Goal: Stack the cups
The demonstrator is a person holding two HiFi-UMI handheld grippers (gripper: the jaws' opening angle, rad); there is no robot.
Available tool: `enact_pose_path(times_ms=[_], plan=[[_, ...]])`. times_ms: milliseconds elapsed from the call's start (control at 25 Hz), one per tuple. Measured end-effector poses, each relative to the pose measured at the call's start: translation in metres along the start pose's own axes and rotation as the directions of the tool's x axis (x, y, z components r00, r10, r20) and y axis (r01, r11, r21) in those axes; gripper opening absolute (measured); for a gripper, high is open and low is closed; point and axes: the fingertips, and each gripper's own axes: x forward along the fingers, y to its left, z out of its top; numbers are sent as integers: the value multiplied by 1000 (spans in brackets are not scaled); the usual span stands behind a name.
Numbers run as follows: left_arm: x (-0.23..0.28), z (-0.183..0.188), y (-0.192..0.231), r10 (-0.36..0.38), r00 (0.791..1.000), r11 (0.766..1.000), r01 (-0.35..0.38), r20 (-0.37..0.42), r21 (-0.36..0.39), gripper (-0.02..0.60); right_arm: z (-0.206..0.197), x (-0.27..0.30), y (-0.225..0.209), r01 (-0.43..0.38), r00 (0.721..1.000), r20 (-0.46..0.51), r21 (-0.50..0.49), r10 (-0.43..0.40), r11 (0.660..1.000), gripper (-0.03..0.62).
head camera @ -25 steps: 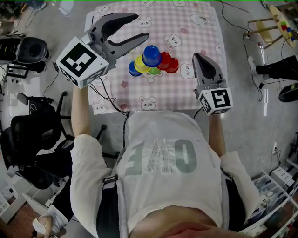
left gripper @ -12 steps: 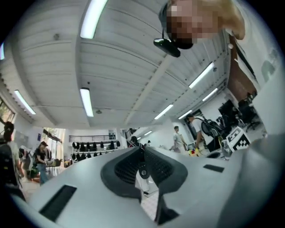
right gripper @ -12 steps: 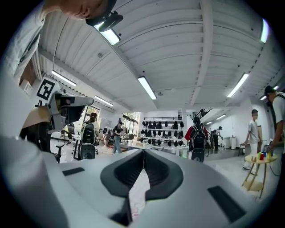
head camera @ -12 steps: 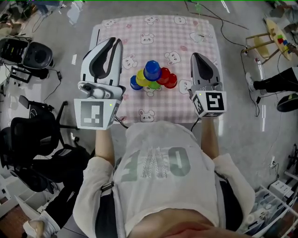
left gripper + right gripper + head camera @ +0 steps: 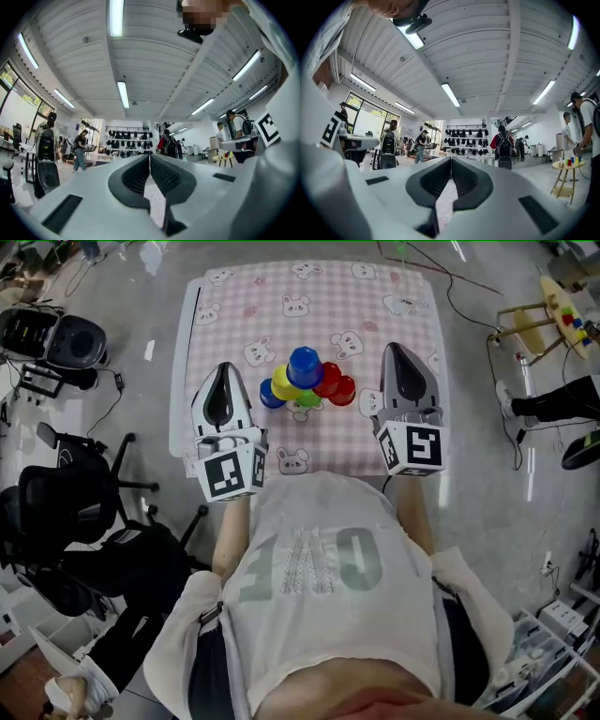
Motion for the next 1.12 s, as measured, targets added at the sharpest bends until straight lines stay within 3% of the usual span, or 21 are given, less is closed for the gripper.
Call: enact_pose_path(times_ms=[200,1120], plan=[[-13,-48,-7,5,993,1000,-6,-120,-10,31,-17,-9,16,-19,999,-40,17,19,1000,28],[-13,-45,-8,-39,992,999,37,-116,-25,31,-18,-15,28,-73,996,-50,-9,72,997,28]])
